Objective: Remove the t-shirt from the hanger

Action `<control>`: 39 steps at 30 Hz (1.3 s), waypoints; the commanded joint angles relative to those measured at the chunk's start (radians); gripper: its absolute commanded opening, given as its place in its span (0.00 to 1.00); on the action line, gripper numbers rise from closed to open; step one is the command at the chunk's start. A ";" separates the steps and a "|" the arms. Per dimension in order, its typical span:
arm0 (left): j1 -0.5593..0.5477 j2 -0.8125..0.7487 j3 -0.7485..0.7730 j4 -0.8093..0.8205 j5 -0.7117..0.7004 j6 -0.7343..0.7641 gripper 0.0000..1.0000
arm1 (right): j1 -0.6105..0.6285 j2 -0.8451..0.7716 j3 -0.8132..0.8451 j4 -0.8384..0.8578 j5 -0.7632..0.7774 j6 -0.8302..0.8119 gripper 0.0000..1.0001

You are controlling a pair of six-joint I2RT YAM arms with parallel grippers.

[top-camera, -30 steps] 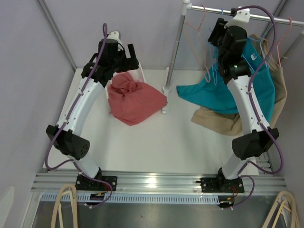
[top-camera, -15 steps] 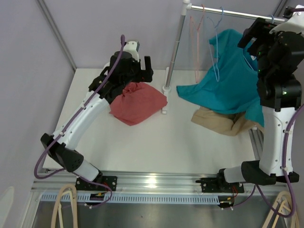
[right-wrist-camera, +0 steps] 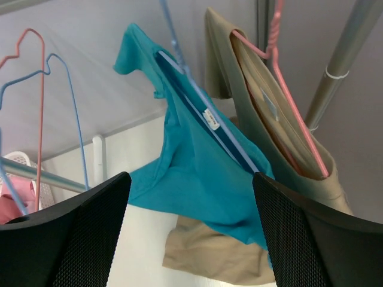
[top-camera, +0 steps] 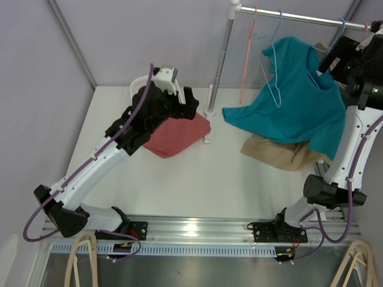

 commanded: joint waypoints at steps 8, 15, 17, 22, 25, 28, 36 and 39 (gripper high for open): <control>-0.148 -0.148 -0.244 0.117 -0.052 -0.003 0.99 | -0.094 0.026 -0.040 0.090 -0.180 -0.008 0.84; -0.259 -0.249 -0.403 0.075 -0.097 -0.064 0.99 | -0.106 0.043 -0.121 0.219 -0.222 -0.003 0.79; -0.280 -0.300 -0.472 0.078 -0.100 -0.086 0.99 | -0.106 0.052 -0.127 0.241 -0.222 -0.005 0.79; -0.310 -0.358 -0.541 0.048 -0.118 -0.112 1.00 | -0.114 0.090 -0.093 0.279 -0.239 -0.017 0.79; -0.310 -0.372 -0.557 0.046 -0.126 -0.109 0.99 | -0.121 0.122 -0.072 0.293 -0.259 -0.015 0.71; -0.312 -0.367 -0.555 0.055 -0.132 -0.100 0.99 | -0.120 0.150 -0.063 0.300 -0.277 -0.011 0.56; -0.312 -0.324 -0.531 0.055 -0.157 -0.069 1.00 | -0.117 0.168 -0.058 0.320 -0.302 -0.003 0.55; -0.312 -0.323 -0.537 0.058 -0.160 -0.068 0.99 | -0.112 0.174 -0.052 0.316 -0.305 -0.005 0.42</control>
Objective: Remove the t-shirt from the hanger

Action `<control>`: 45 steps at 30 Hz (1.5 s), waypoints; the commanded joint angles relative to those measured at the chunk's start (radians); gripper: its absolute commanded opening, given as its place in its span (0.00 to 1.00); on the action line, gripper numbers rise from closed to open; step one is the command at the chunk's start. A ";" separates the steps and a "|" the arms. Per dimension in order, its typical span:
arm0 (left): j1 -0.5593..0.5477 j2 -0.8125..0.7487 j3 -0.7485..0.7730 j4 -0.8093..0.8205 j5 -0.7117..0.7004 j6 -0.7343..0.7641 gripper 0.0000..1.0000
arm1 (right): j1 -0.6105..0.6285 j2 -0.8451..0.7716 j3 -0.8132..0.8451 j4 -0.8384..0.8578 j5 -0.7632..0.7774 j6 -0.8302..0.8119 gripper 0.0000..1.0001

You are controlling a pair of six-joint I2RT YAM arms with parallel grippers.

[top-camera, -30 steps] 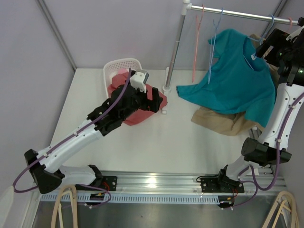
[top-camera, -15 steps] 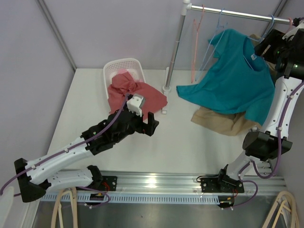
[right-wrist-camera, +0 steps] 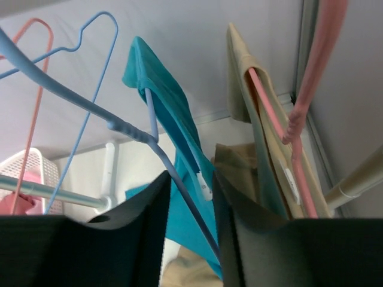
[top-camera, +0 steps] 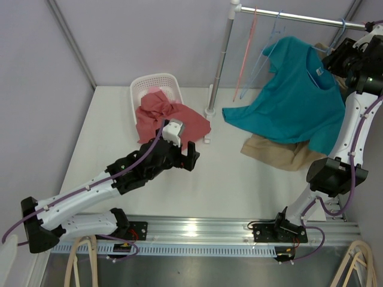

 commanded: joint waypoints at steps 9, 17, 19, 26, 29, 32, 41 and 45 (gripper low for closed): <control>-0.007 -0.001 0.000 0.026 -0.034 0.014 1.00 | 0.062 0.008 0.077 0.008 0.009 -0.005 0.00; -0.007 -0.009 -0.006 0.023 -0.047 0.021 0.99 | 0.135 0.014 0.120 -0.040 0.084 -0.012 0.00; -0.007 -0.012 -0.006 0.029 -0.047 0.029 0.99 | 0.183 0.009 0.130 -0.046 0.141 -0.024 0.00; -0.016 0.011 0.034 0.086 -0.043 0.107 1.00 | 0.319 -0.014 0.180 -0.047 0.324 -0.079 0.00; -0.030 0.011 0.042 0.121 -0.059 0.144 0.99 | 0.342 -0.043 0.191 -0.053 0.343 -0.068 0.00; -0.043 0.010 0.043 0.144 -0.065 0.164 0.99 | 0.362 -0.095 0.173 -0.049 0.393 -0.068 0.00; -0.068 0.030 0.059 0.189 -0.070 0.196 0.91 | 0.424 -0.234 0.046 -0.032 0.478 -0.067 0.00; -0.120 0.037 0.069 0.279 -0.079 0.276 0.92 | 0.462 -0.291 0.007 -0.081 0.587 -0.019 0.00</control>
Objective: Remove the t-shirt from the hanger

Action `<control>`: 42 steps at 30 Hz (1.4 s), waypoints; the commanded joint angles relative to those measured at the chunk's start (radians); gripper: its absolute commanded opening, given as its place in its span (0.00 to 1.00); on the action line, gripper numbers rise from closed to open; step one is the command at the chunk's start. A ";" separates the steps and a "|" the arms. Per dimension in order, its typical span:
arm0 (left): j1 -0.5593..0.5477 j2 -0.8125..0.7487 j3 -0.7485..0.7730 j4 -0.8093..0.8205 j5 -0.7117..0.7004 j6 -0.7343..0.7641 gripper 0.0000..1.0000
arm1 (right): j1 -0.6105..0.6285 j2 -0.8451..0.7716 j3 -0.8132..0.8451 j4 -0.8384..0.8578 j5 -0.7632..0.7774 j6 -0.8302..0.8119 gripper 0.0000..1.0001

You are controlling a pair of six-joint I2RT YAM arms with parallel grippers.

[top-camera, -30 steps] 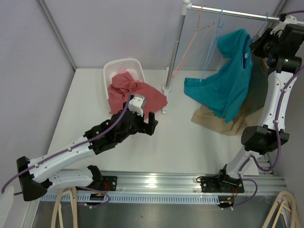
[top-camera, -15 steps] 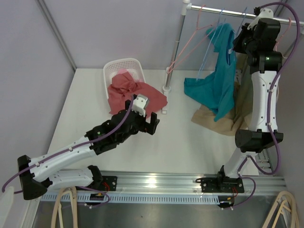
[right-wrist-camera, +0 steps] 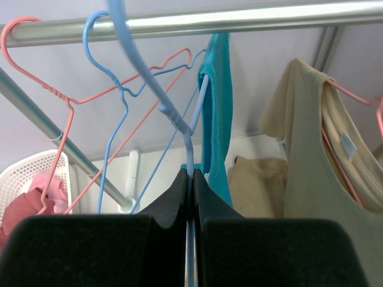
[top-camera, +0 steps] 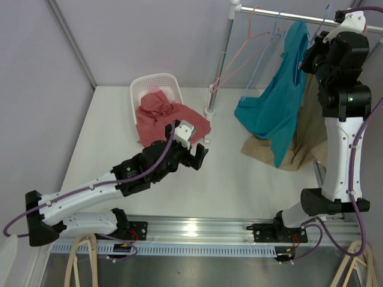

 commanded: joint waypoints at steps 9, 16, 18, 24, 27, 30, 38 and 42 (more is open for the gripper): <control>-0.276 0.104 0.037 0.500 -0.057 0.380 0.96 | 0.219 -0.159 -0.197 -0.062 0.390 0.253 0.00; -0.435 0.247 -0.009 0.822 -0.068 0.533 0.99 | 0.276 -0.225 -0.249 -0.100 0.401 0.364 0.00; -0.448 0.287 -0.014 0.849 -0.078 0.536 1.00 | 0.291 -0.230 -0.246 -0.109 0.386 0.376 0.00; -0.452 0.366 -0.003 0.898 -0.095 0.542 1.00 | 0.319 -0.247 -0.232 -0.121 0.369 0.388 0.00; -0.434 0.442 0.032 0.919 -0.118 0.561 1.00 | 0.323 -0.257 -0.232 -0.125 0.349 0.396 0.00; -0.374 0.518 0.113 0.789 -0.076 0.442 0.97 | 0.334 -0.267 -0.229 -0.126 0.337 0.397 0.00; -0.345 0.516 0.187 0.619 -0.043 0.384 0.01 | 0.337 -0.256 -0.221 -0.129 0.347 0.374 0.00; -0.434 0.442 0.126 0.655 -0.106 0.443 0.01 | 0.337 -0.233 -0.241 -0.105 0.379 0.342 0.00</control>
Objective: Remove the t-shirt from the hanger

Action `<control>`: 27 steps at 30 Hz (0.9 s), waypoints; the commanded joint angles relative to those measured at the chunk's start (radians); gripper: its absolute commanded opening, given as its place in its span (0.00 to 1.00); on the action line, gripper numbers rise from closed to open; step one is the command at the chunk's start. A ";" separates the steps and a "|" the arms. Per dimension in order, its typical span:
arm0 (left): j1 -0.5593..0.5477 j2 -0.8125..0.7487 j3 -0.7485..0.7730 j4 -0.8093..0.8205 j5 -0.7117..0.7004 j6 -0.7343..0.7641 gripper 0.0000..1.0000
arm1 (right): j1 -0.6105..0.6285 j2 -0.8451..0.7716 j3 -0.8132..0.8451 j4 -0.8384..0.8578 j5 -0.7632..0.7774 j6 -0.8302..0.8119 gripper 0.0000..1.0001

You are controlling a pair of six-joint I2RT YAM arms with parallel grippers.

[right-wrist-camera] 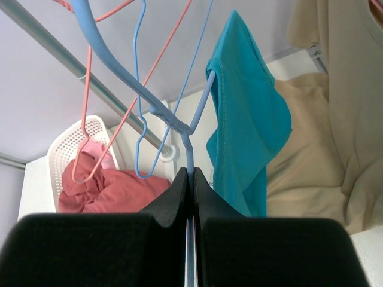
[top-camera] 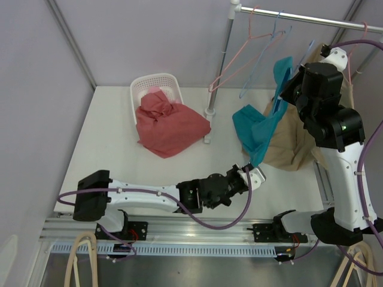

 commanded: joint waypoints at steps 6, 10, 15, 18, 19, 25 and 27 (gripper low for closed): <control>-0.211 -0.156 -0.112 0.020 -0.078 -0.030 0.01 | -0.052 0.076 0.062 0.074 0.016 -0.053 0.00; -0.280 -0.141 -0.200 0.065 -0.104 -0.109 0.01 | -0.110 0.130 0.138 0.050 -0.044 -0.054 0.00; -0.305 -0.063 -0.235 0.062 -0.088 -0.178 0.01 | -0.138 0.159 0.164 0.031 -0.118 -0.049 0.00; -0.306 -0.040 -0.238 0.066 -0.025 -0.205 0.01 | -0.159 0.167 0.162 0.019 -0.145 -0.048 0.00; -0.305 -0.032 -0.237 0.070 -0.022 -0.205 0.01 | -0.164 0.168 0.167 0.014 -0.157 -0.048 0.00; -0.147 -0.008 -0.140 -0.034 -0.023 -0.304 0.01 | -0.147 0.124 0.165 -0.065 -0.257 -0.039 0.00; -0.023 0.003 -0.057 -0.179 0.067 -0.375 0.01 | -0.133 0.090 0.161 -0.111 -0.297 -0.037 0.00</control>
